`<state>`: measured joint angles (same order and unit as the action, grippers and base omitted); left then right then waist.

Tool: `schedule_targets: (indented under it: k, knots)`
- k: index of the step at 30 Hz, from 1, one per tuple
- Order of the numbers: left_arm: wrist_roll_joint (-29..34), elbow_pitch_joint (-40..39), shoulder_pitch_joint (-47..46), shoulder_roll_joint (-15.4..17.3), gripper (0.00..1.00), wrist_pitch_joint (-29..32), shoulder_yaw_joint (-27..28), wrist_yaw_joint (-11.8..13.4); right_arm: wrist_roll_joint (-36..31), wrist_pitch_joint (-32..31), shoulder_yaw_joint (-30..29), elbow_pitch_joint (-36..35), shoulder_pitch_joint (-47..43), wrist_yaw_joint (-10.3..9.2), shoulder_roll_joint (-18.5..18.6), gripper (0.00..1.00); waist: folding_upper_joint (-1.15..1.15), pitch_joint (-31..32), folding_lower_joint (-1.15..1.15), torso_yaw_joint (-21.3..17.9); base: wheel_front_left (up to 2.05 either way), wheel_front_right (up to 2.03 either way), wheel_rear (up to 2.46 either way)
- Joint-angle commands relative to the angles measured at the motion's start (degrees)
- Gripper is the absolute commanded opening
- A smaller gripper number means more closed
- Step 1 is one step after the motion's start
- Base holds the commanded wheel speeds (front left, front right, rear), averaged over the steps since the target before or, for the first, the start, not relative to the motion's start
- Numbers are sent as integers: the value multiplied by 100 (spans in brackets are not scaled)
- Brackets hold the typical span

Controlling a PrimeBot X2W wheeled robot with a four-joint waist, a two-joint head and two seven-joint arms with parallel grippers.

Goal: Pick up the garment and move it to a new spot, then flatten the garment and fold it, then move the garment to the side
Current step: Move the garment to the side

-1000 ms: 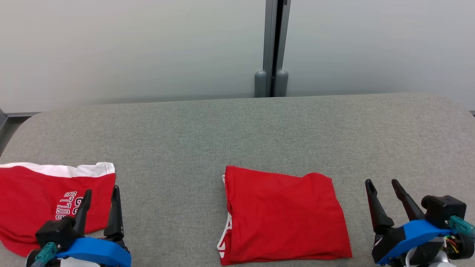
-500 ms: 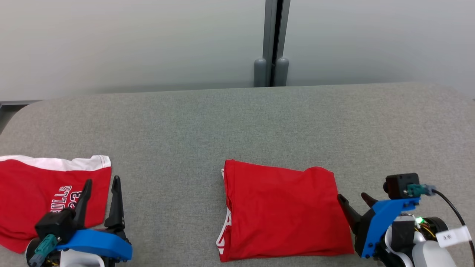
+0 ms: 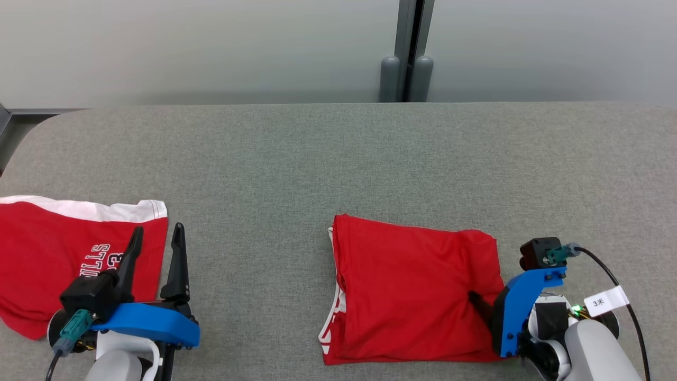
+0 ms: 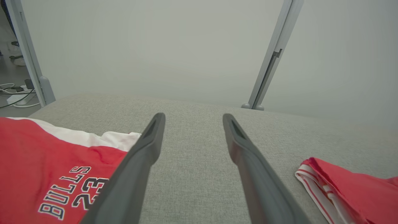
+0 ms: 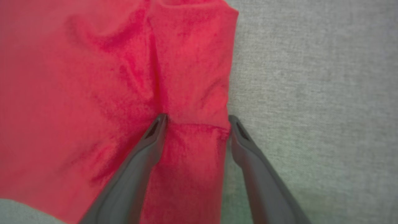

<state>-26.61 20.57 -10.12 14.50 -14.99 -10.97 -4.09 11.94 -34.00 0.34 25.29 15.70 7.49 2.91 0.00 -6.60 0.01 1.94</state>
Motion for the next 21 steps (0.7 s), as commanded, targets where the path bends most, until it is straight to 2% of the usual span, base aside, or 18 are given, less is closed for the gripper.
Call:
schedule_targets:
  k: [1, 3, 4, 5, 6, 7, 10, 13, 21]
  knots:
    - [46, 18, -99, 6, 100, -27, 1, -32, -16, -52, 43, 153, 33, 1, -3, 100, 0, -15, -1, 14, 0, 0, 0]
    - [56, 37, -129, -6, 100, -27, 6, -35, -53, -108, 119, 342, 72, 1, -7, 100, 0, -26, -1, 21, 0, 0, 0]
    - [58, 46, -144, -10, 100, -27, 14, -42, -59, -115, 155, 414, 84, 1, -14, 96, 0, -29, -1, 19, 0, 0, 0]
    - [69, 50, -157, -9, 100, -27, 26, -46, -59, -122, 225, 454, 98, 1, -22, 48, 0, -32, -1, 14, 0, 0, 0]
    - [77, 50, -163, -6, 100, -27, 36, -54, -51, -96, 271, 479, 121, 1, -29, 18, 0, -33, -1, 4, 0, 0, 0]
    - [83, 47, -160, -3, 100, -27, 48, -56, -54, -67, 333, 476, 152, 2, -34, 0, 0, -36, -1, -14, 0, 0, 0]
    - [96, 13, -102, 22, 100, -27, 142, -42, -122, 3, 548, 346, 326, 1, -12, 0, 0, -63, -1, -112, 0, 0, 0]
    - [105, -45, -70, 26, 100, -26, 220, -1, -119, 15, 902, 133, 619, 1, 218, 0, 0, -140, -1, -234, 0, 0, 0]
    - [209, -328, -227, 64, 100, -26, 326, 39, 254, 0, 1799, -378, 1666, 0, 1474, 0, 0, -581, -1, -707, 0, 0, 0]
